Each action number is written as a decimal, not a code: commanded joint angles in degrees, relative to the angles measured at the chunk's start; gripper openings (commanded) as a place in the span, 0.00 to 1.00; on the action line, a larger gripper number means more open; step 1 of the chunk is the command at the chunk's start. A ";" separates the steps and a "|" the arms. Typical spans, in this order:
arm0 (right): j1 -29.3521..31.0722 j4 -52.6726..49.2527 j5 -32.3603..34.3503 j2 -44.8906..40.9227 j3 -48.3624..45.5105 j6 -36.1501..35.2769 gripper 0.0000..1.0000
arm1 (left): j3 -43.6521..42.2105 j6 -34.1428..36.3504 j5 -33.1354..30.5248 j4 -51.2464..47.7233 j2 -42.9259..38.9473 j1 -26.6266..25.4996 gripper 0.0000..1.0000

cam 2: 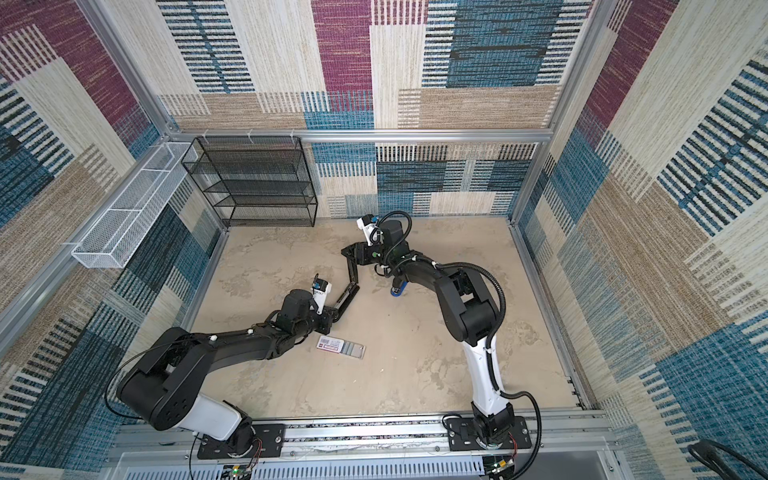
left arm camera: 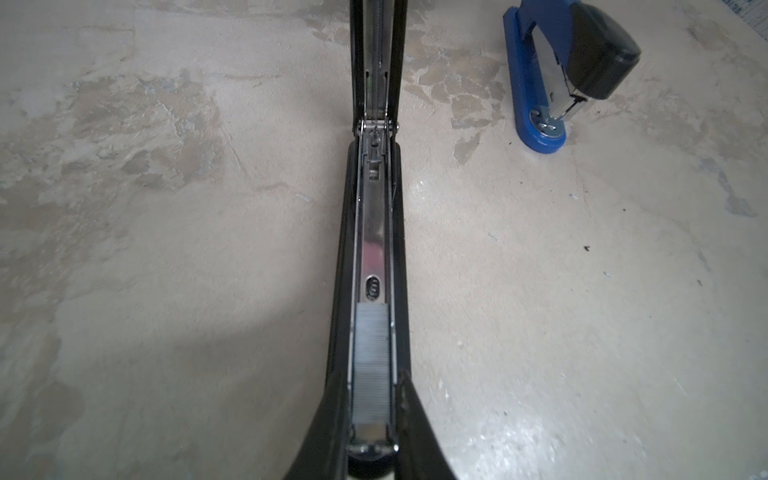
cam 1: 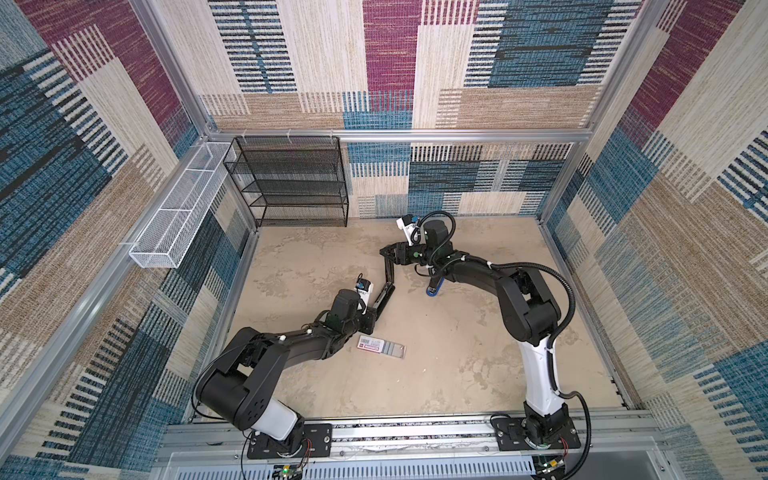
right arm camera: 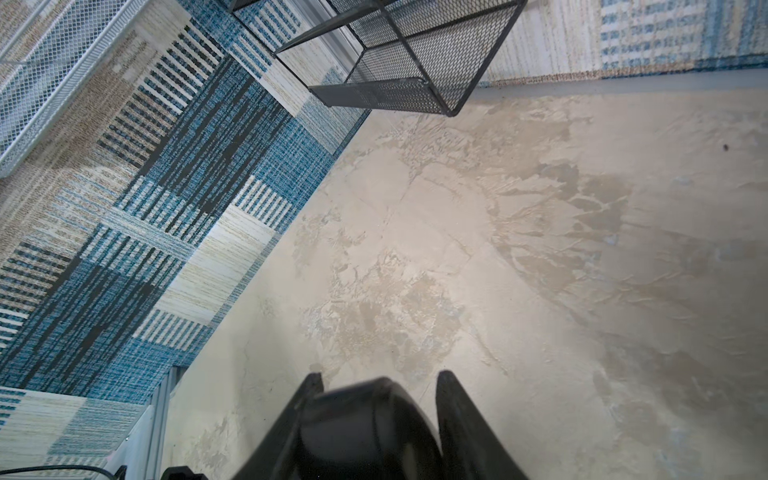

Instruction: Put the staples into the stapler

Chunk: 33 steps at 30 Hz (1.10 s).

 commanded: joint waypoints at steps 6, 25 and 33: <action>2.31 -3.81 0.56 -1.97 -2.72 -2.32 0.46 | 0.70 0.81 0.91 4.59 -2.97 0.00 0.08; 7.99 -5.15 5.37 -5.16 -6.27 -9.36 0.46 | 1.41 0.84 0.65 3.77 -5.28 -0.01 0.08; 9.53 -5.43 6.21 -6.38 -7.76 -11.41 0.47 | 1.76 0.68 0.52 3.85 -5.11 -0.01 0.08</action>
